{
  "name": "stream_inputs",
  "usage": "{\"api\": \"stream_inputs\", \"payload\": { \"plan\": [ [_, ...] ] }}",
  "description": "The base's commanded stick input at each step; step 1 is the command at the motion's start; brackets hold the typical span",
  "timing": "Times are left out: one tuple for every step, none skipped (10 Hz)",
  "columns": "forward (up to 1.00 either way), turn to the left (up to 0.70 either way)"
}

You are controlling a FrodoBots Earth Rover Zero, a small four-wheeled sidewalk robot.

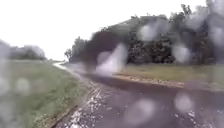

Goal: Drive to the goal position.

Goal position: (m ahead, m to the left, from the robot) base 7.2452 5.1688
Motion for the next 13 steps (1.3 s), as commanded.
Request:
{"api": "stream_inputs", "payload": {
  "plan": [
    [0.85, 0.00],
    [0.85, 0.00],
    [0.85, 0.00],
    [0.85, 0.00],
    [0.85, 0.00],
    [0.85, 0.00],
    [0.85, 0.00],
    [0.85, 0.00],
    [0.85, 0.00],
    [0.85, 0.00],
    [0.85, 0.00],
    [0.85, 0.00],
    [0.85, 0.00]
  ]
}}
